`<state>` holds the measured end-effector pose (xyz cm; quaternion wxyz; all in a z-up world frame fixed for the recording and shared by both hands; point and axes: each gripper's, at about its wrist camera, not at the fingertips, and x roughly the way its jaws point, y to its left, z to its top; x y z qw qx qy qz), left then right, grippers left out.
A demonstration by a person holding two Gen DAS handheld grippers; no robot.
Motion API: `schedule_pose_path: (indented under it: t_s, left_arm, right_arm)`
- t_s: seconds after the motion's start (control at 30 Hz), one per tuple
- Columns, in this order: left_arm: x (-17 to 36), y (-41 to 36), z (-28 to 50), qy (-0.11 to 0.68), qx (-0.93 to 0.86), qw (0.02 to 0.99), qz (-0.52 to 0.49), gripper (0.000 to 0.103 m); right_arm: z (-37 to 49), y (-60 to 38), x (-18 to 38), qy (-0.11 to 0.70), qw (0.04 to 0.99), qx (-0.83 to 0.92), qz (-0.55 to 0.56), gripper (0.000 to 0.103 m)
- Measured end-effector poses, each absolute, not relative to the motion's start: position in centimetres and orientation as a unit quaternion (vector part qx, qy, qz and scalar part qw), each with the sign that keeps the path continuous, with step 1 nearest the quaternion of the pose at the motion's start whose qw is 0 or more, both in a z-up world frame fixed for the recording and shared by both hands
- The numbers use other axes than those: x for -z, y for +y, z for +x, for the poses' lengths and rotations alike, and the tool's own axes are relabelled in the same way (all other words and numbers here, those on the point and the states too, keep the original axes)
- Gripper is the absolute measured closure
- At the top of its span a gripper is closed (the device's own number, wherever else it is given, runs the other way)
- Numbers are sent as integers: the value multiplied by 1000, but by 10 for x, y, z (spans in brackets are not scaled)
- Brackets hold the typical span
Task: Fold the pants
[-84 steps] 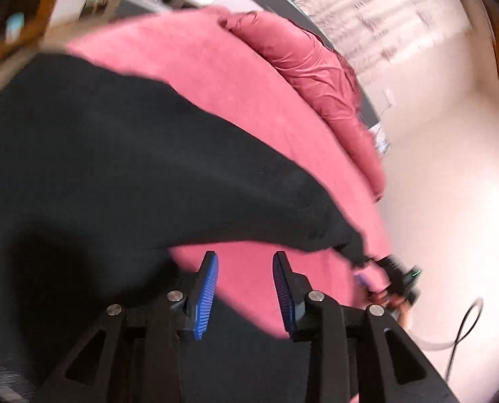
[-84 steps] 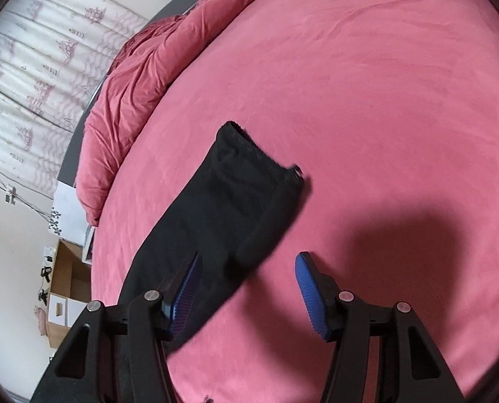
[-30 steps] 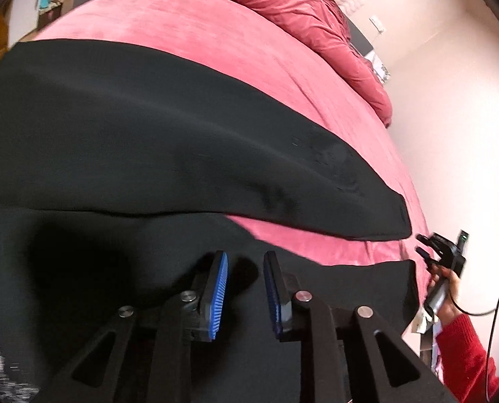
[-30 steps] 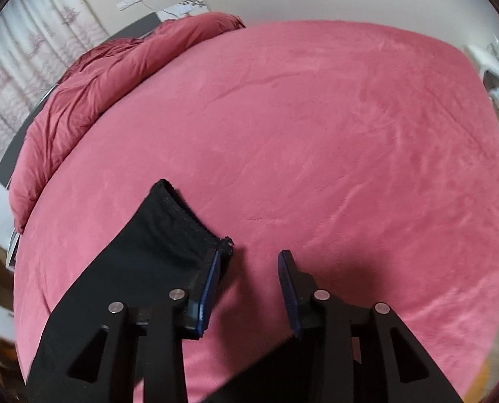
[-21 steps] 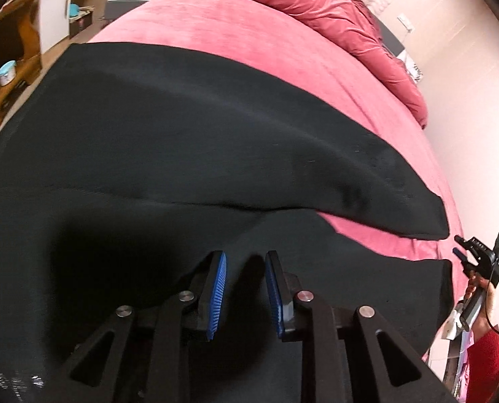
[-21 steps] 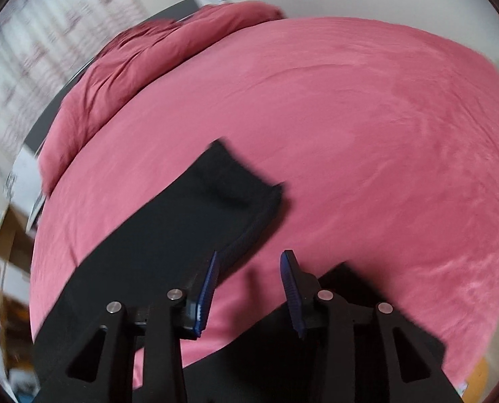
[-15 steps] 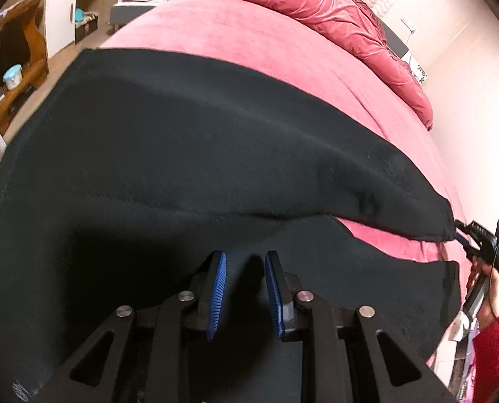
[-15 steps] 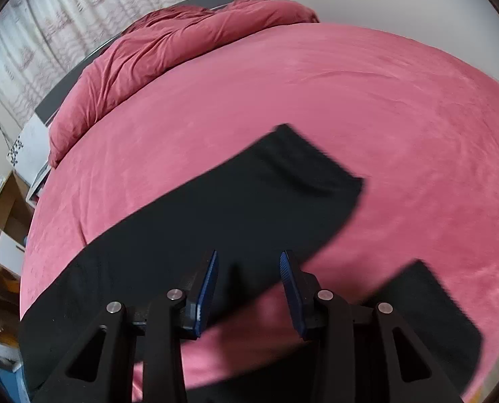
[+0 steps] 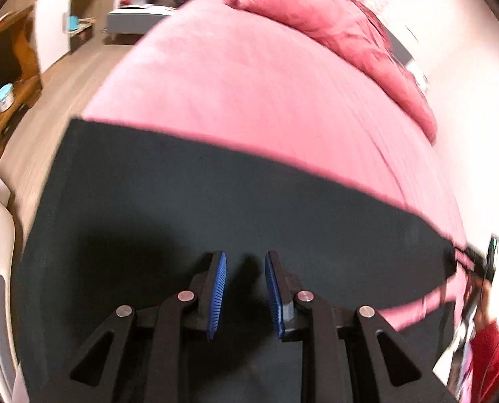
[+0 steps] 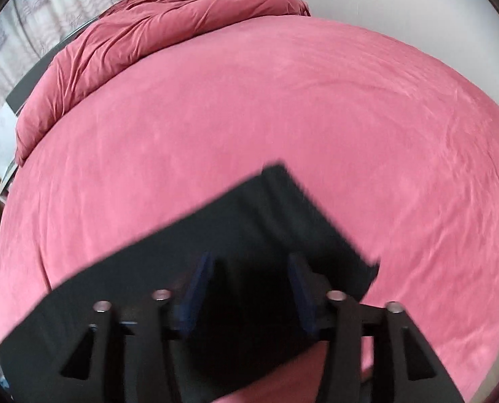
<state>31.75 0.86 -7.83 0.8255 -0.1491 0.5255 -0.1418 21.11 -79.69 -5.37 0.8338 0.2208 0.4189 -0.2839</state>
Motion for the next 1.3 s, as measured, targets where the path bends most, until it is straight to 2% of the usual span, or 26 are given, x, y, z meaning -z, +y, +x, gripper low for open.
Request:
schedule_pose_path:
  t_s: [0.17, 0.5, 0.7, 0.93, 1.17, 1.3]
  left_arm:
    - [71, 31, 362, 513, 89, 841, -143, 78]
    - [92, 102, 410, 537, 8, 825, -176, 62]
    - [115, 124, 413, 552, -3, 815, -179, 61]
    - [119, 110, 420, 559, 13, 819, -125, 56]
    - [107, 147, 431, 542, -10, 817, -199, 56]
    - [113, 137, 440, 583, 2, 799, -146, 56]
  right_arm:
    - [231, -821, 45, 429, 821, 304, 223, 44]
    - [255, -837, 58, 456, 799, 322, 224, 44]
    - [265, -839, 73, 469, 789, 332, 218, 44]
    - [264, -844, 84, 467, 784, 330, 240, 44]
    - [263, -847, 86, 472, 783, 324, 242, 44]
    - [264, -846, 88, 472, 782, 328, 240, 44]
